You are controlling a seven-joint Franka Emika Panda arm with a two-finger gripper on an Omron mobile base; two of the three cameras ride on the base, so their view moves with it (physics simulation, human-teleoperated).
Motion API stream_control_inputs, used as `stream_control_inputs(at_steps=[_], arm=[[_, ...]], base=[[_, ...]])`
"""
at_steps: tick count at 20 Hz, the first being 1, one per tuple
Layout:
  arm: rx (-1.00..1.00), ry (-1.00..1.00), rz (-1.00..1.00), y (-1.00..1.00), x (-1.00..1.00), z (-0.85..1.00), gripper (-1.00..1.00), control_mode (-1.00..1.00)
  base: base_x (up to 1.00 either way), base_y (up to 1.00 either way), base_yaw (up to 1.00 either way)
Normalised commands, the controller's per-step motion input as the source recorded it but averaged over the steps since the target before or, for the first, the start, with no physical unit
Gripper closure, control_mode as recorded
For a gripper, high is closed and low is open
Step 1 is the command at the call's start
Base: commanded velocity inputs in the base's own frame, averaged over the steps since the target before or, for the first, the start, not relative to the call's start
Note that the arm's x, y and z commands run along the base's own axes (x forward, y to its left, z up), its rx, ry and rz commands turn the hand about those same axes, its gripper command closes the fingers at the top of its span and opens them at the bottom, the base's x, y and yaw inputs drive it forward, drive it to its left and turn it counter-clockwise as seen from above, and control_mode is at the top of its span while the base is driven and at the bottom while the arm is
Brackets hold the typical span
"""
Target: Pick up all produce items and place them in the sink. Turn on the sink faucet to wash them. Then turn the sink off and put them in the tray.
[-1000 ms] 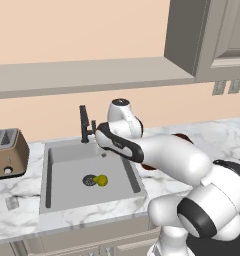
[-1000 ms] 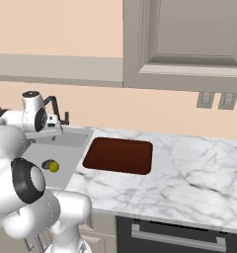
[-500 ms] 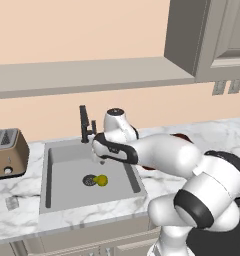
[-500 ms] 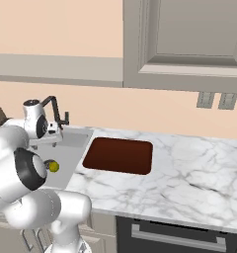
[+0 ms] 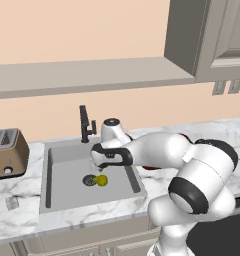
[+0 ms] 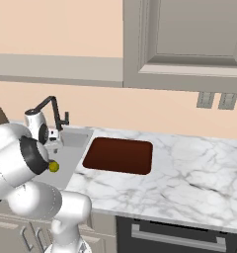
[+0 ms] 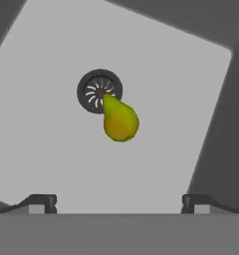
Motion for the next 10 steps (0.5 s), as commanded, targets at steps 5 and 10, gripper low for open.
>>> stream_control_inputs(at_steps=[5,10], arm=[[-0.01,0.00,0.03,0.00,0.00,-0.38,-1.00,-1.00],[0.00,0.00,0.04,0.00,0.00,-0.31,-1.00,-1.00]], base=[[0.00,0.00,0.00],[0.00,0.00,0.00]])
